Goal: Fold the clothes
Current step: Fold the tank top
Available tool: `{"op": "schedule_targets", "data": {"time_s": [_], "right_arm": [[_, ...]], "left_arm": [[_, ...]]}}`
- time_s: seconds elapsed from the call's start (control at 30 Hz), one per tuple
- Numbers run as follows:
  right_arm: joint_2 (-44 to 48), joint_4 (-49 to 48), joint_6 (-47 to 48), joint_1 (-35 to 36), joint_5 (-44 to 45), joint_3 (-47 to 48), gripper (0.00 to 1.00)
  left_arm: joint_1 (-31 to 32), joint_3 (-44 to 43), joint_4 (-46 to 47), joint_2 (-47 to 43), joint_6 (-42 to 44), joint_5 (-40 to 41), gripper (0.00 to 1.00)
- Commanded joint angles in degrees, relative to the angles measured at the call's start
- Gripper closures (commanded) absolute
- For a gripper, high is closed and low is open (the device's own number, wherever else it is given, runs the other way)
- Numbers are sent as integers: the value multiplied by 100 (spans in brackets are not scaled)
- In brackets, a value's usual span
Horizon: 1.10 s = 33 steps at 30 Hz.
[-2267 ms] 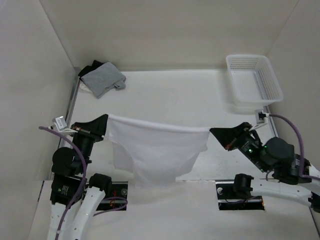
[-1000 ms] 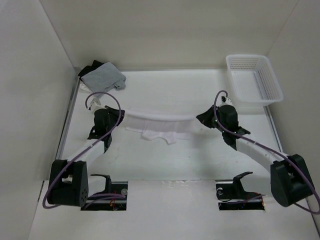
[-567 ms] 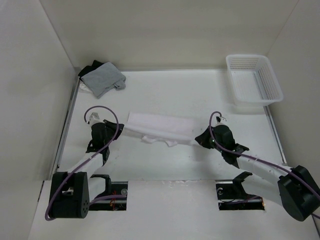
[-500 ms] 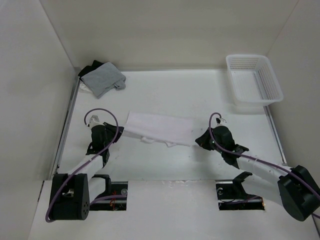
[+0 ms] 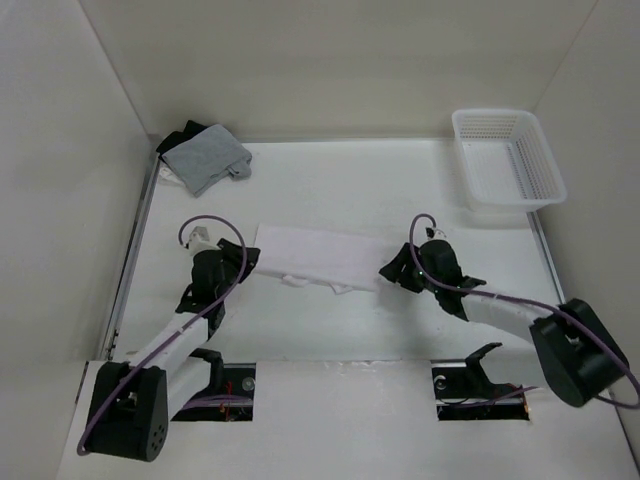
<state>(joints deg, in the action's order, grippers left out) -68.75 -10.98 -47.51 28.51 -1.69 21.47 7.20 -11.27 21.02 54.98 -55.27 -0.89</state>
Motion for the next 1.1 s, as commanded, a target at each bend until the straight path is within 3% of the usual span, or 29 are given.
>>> {"op": "schedule_targets", "data": {"time_s": [0.0,0.13,0.23,0.33,0.43,0.53,0.7,0.8,0.93,1.07], "right_arm": [[-813,-1053,-21,-87,-656,287,44],[-1736,-1853,-539,-87,-824,313,53],[-2203,-2459,-996,-105,-920,305,71],[-2178,-3180,-1366,-359,-947,42,88],[-1495,-3209,-1384,-509,-745,-318,93],[-301,-2299,-1122,-501,-456,-591,94],[2046,513,-252,-360,563,-408,94],[2655,1587,223,-211,951,74,93],[2262,2074,742,140,1127,1024,93],[946,2153,1208,799,1356,2095,92]], "left_arm": [[671,-420,219,118,217,527,69],[1147,-490,385,180,341,774,69],[1287,-508,465,101,358,757,69],[1446,-482,579,13,367,765,69],[1656,-499,623,21,376,748,69],[2007,-508,702,100,394,791,69],[2509,-534,886,329,376,871,68],[2685,-543,974,434,341,879,68],[2685,-543,1001,408,315,853,68],[2633,-447,966,180,288,862,68]]}}
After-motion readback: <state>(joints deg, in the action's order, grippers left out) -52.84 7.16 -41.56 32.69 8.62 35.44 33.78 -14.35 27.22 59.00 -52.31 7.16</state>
